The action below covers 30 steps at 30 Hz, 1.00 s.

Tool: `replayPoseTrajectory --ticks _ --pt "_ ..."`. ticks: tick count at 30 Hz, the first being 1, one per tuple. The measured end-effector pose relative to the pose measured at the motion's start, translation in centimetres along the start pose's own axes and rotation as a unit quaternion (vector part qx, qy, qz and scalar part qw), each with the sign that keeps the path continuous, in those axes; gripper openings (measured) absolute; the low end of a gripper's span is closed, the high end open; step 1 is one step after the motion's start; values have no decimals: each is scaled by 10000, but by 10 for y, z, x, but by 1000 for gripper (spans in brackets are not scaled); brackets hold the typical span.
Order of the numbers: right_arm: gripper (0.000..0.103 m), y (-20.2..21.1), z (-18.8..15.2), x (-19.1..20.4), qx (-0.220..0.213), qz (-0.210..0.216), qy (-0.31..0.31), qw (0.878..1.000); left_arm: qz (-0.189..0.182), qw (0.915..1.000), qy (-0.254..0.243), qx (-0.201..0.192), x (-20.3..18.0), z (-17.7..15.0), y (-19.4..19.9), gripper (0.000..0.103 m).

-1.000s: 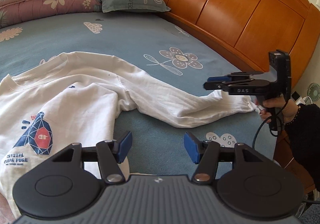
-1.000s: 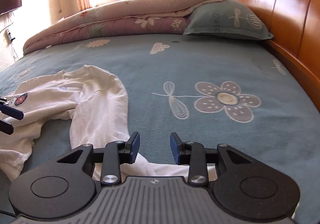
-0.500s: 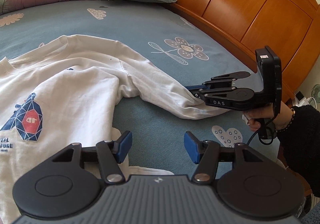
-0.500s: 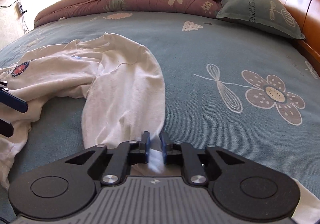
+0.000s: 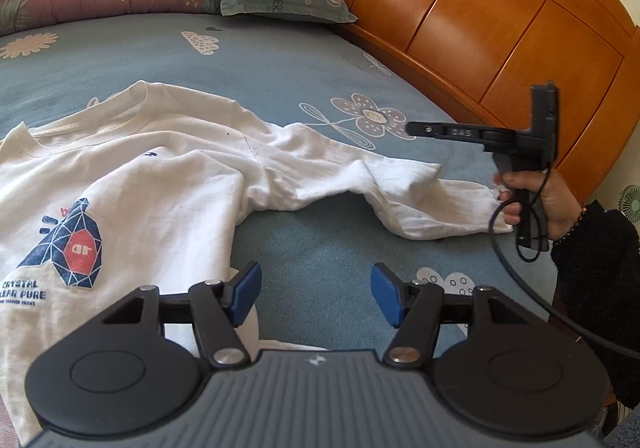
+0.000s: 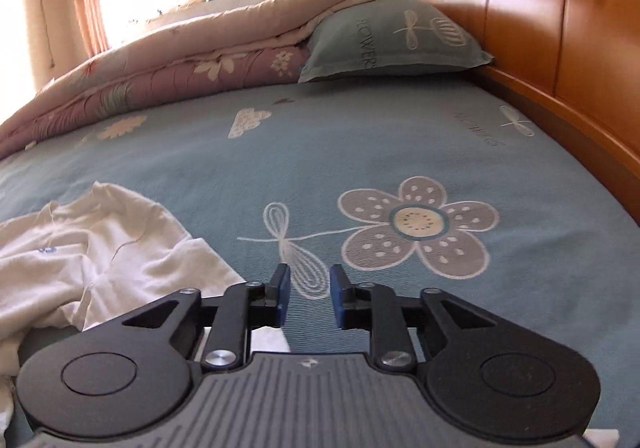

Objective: Fold clothes

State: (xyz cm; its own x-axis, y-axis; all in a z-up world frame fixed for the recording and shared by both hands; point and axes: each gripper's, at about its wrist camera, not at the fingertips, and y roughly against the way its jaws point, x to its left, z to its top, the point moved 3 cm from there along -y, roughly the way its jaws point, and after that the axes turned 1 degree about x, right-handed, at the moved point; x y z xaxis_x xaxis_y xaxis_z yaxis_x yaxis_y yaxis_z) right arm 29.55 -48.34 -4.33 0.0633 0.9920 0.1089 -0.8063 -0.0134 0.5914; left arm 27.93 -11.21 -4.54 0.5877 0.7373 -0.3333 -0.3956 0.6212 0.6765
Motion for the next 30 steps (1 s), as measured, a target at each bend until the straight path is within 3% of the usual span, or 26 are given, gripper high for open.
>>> replayPoseTrajectory --ticks 4,8,13,15,16,17,24,26,28,30 --pt "47 64 -26 -54 -210 -700 -341 9967 29 10000 77 -12 2 -2 0 65" --pt "48 101 -76 -104 45 -1332 -922 9868 8 9999 145 10 -3 -5 0 65" --pt "48 95 -115 -128 101 -1359 -1541 9786 1 9999 120 60 -14 -8 1 65" --pt "45 90 -115 -124 19 -1308 -1564 9790 36 9999 112 71 -18 -9 3 65" --pt "38 88 -113 -119 28 -1246 -1514 9806 48 9999 113 71 -19 -9 4 65" --pt "16 86 -111 -114 37 -1184 -1464 9821 62 9999 112 66 -21 -9 5 65" --pt "16 121 -96 -122 -211 -1816 -1250 9752 99 9999 28 -9 -29 -7 15 65" --pt "17 127 -95 -130 -94 -1997 -1287 9713 79 10000 33 -39 -31 -6 16 65" --pt "31 129 -95 -138 94 -2184 -1355 9664 48 10000 10 -48 -32 -5 15 65" --pt "36 133 -91 -133 5 -2436 -1225 9621 28 10000 -12 -59 -33 -5 15 65"
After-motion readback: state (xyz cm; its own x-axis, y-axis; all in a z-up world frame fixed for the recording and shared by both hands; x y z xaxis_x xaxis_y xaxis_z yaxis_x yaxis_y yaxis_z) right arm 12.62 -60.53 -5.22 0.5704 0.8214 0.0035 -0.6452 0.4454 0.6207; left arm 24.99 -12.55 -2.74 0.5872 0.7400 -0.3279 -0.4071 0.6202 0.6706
